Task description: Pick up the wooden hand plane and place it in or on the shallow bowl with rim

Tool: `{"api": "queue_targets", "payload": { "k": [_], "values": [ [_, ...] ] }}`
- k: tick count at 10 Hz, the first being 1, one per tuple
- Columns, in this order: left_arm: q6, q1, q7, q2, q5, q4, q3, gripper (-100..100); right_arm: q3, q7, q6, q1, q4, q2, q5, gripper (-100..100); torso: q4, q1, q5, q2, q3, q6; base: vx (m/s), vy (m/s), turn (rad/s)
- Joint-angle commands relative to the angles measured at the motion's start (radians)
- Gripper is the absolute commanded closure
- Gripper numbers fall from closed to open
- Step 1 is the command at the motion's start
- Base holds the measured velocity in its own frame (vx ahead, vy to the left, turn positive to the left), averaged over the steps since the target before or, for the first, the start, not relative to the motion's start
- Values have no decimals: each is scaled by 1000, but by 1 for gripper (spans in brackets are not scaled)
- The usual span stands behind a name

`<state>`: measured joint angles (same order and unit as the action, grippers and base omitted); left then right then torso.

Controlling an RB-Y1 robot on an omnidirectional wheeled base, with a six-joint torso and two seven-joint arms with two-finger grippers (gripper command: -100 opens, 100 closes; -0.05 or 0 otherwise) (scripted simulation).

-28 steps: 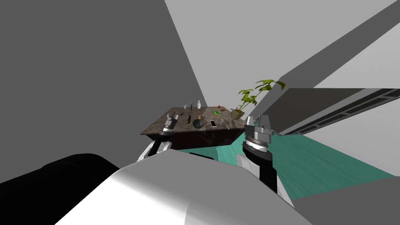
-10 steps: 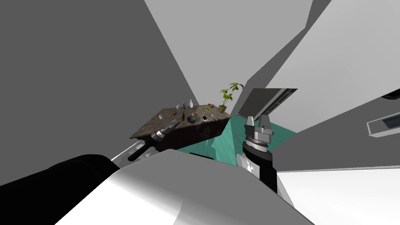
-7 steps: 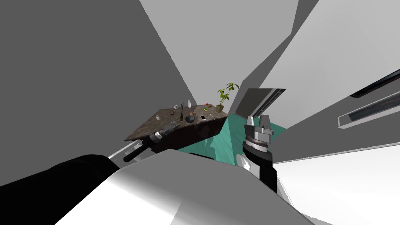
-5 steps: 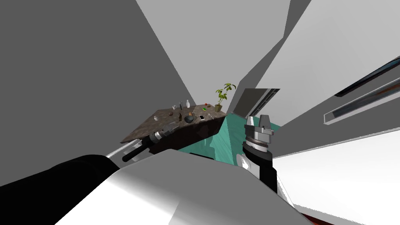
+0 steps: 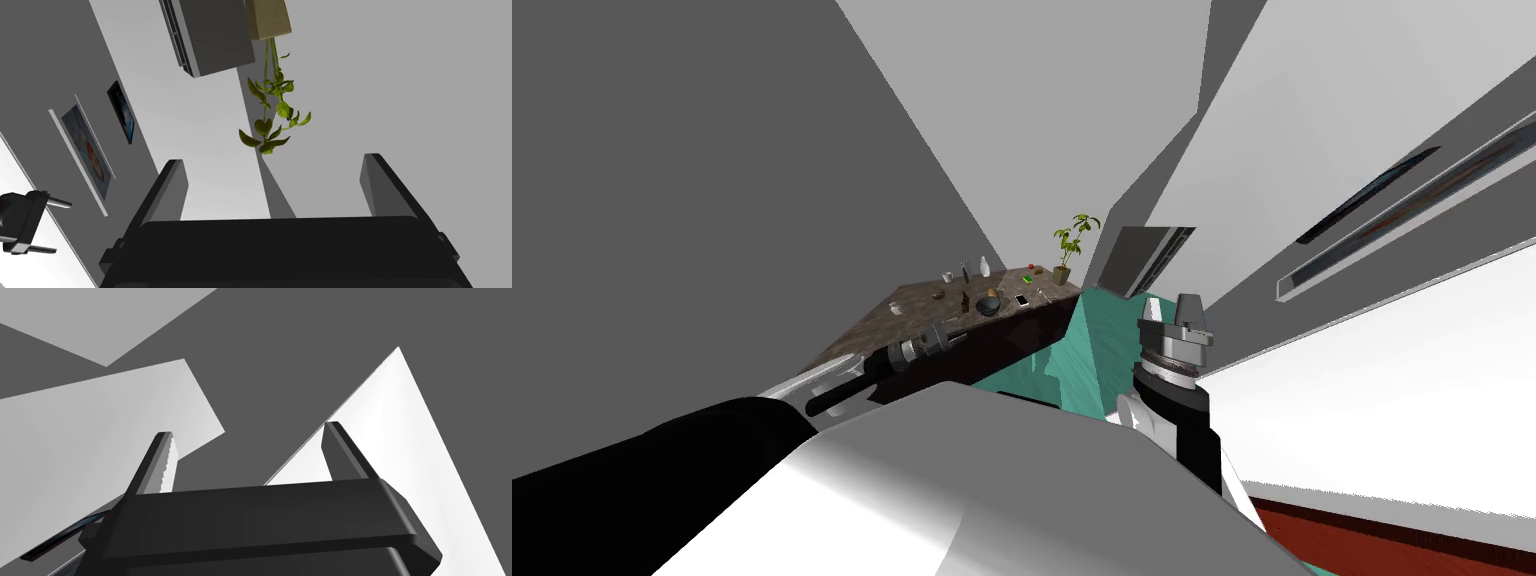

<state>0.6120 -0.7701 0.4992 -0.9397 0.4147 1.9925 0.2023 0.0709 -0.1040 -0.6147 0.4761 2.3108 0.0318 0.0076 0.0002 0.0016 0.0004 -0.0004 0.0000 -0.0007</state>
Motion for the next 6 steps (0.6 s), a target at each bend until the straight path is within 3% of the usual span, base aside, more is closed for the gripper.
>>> {"api": "queue_targets", "payload": {
  "k": [1, 2, 3, 4, 5, 6],
  "values": [
    [14, -34, 44, -50, 44, -22, 13, -100, 0, 0, 0, 0, 0, 0, 0, 0, 0, 0, 0, 0, 0, 0, 6, -5, -230],
    [14, -34, 44, -68, 44, -22, 13, -100, 0, 0, 0, 0, 0, 0, 0, 0, 0, 0, 0, 0, 0, 1, 7, 4, -101],
    [28, -59, 83, -105, 83, -49, 22, -100, 0, 0, 0, 0, 0, 0, 0, 0, 0, 0, 0, -1, 0, 0, 14, 0, -182],
    [28, -59, 83, -121, 83, -49, 22, -100, 0, 0, 0, 0, 0, 0, 0, 0, 0, 0, 0, -1, -1, 1, 16, 5, -132],
    [41, -84, 121, -159, 123, -77, 30, -100, 0, 0, 0, 0, 0, 0, 0, 0, 0, 0, 0, -1, -1, 0, 27, 2, -267],
    [41, -84, 121, -174, 123, -77, 30, -100, 0, 0, 0, 0, 0, 0, 0, 0, 0, 0, 0, -2, -1, 1, 22, 12, -102]
  ]
}}
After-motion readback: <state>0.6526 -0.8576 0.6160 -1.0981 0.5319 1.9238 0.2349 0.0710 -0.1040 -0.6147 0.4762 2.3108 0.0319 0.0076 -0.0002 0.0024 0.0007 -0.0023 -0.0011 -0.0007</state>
